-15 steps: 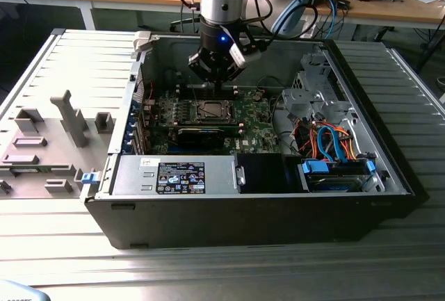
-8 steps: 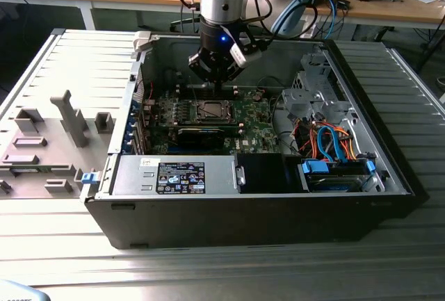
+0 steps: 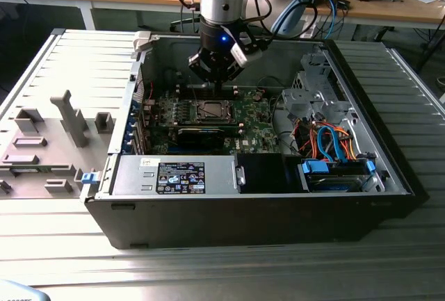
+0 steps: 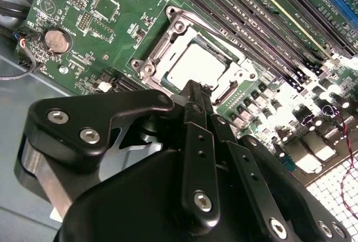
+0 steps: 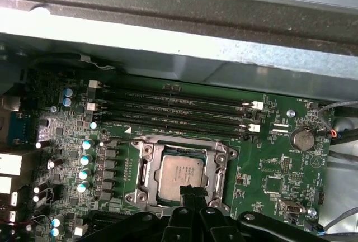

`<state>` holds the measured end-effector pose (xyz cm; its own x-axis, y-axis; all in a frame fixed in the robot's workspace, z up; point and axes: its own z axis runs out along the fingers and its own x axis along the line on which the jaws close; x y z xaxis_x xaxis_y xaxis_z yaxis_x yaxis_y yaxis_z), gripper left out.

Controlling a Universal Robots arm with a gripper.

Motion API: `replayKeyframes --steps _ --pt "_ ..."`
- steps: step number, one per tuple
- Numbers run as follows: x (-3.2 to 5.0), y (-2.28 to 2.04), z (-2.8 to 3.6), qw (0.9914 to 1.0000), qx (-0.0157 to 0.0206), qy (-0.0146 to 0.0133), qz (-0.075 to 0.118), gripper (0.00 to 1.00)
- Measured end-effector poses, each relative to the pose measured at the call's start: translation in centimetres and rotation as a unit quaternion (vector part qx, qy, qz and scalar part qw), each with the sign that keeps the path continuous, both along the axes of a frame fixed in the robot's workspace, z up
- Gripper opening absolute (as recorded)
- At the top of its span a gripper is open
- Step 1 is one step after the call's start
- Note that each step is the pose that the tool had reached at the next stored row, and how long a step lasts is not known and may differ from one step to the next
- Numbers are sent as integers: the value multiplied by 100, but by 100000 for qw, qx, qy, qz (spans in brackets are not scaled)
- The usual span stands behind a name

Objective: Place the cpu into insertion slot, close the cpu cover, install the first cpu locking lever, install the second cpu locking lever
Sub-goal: 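Install the first cpu locking lever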

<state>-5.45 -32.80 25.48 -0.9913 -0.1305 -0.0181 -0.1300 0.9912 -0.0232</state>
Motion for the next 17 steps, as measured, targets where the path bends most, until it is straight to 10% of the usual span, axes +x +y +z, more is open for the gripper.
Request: replayKeyframes --steps 17 --pt "-10 0 19 99975 -7 4 -2234 11"
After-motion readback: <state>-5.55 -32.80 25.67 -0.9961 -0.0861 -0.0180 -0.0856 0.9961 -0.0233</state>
